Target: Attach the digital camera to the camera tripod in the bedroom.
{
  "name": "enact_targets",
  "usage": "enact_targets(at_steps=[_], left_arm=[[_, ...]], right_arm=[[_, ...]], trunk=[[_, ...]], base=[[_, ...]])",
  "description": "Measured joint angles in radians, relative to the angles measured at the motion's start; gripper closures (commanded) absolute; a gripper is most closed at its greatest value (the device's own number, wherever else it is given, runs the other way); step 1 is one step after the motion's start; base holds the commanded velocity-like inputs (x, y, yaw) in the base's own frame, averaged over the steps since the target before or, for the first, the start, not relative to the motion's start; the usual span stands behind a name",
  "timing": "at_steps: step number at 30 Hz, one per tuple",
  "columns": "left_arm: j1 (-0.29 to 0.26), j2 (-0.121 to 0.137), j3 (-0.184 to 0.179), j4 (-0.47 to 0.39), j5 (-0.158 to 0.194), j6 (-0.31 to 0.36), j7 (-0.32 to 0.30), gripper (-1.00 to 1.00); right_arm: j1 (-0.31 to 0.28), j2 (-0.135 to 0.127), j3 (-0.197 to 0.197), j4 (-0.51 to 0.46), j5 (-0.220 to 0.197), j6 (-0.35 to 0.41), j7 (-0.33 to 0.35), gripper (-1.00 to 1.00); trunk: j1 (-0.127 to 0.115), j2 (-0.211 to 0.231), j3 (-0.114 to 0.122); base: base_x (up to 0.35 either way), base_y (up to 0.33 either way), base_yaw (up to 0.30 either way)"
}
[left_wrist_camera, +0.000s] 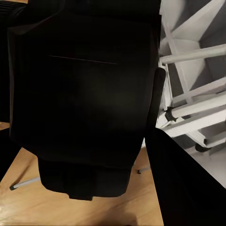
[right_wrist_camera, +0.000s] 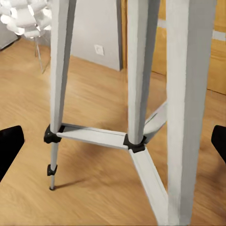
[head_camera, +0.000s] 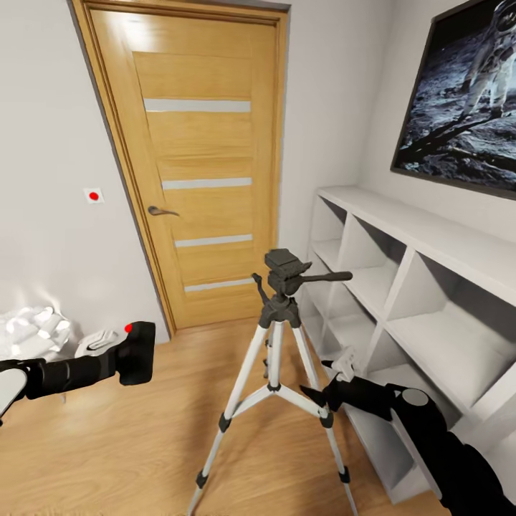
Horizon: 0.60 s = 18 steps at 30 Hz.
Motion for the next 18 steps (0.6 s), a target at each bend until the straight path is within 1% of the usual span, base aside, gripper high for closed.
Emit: enact_targets(at_steps=[5,12,18], left_arm=[[0.000,0.000,0.000,0.001,0.000,0.000,0.001,1.00],[0.000,0.000,0.001,0.001,0.000,0.000,0.001,1.00],[0.000,0.000,0.000,0.001,0.000,0.000,0.002,1.00]], right_arm=[[0.000,0.000,0.006,0.000,0.000,0.000,0.000,-1.00],[0.000,-0.001,0.008,0.000,0.000,-0.004,0.003,-1.00],[0.000,-0.001,0.008,0.000,0.001,-0.006,0.002,-1.00]], trunk=[[0.000,0.000,0.000],[0.000,0.000,0.000],[0.000,0.000,0.000]], base=[[0.000,-0.031,0.094],[0.000,-0.200,0.024],[0.000,-0.076,0.004]])
